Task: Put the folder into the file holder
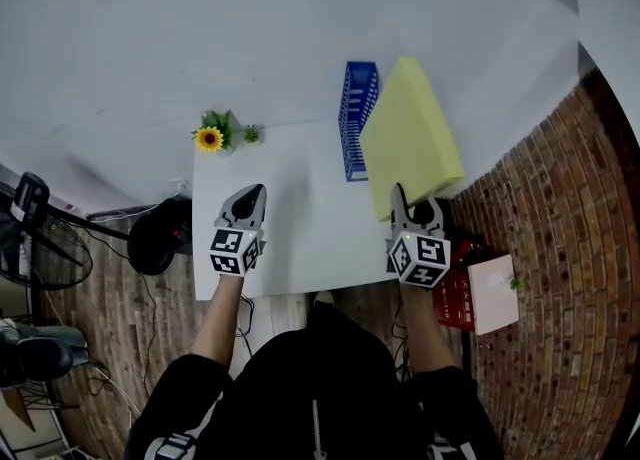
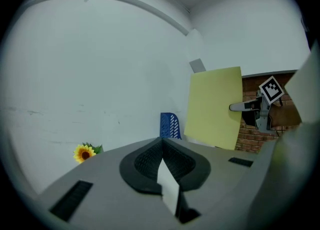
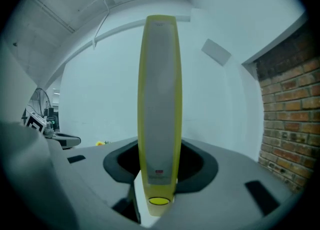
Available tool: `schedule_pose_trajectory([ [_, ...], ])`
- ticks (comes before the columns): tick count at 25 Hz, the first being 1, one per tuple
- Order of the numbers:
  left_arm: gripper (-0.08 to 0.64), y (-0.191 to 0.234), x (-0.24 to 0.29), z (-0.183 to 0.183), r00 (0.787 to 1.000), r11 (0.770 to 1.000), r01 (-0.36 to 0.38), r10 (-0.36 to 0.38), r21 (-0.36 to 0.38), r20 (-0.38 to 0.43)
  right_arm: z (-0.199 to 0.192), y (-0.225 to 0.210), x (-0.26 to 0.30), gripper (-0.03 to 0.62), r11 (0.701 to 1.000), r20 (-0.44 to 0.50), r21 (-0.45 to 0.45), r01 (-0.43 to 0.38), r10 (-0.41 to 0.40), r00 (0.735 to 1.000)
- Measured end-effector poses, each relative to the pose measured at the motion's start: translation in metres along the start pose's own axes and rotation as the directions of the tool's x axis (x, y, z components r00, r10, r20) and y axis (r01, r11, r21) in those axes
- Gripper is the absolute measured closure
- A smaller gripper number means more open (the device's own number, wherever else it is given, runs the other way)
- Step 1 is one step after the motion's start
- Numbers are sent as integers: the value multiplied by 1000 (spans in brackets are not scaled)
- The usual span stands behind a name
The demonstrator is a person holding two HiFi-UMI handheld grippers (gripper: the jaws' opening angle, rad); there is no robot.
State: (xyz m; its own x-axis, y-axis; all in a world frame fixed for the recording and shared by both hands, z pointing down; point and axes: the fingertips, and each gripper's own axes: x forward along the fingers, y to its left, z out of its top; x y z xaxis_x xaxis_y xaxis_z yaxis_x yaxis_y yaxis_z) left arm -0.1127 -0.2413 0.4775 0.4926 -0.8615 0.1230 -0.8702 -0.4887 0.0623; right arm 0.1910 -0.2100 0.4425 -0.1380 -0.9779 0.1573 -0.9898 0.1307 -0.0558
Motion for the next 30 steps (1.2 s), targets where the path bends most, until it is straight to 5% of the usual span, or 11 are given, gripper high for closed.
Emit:
schedule_pose_trajectory([
  [16,537,28,51,-5,997,997,-75,75,9,-24,15,-28,93,417,999,16,2,-36,36,999],
  [30,537,64,62,-17,997,998,-68,68,-10,-49,14,-18,132,417,1000,20,-3,23,-23,1000],
])
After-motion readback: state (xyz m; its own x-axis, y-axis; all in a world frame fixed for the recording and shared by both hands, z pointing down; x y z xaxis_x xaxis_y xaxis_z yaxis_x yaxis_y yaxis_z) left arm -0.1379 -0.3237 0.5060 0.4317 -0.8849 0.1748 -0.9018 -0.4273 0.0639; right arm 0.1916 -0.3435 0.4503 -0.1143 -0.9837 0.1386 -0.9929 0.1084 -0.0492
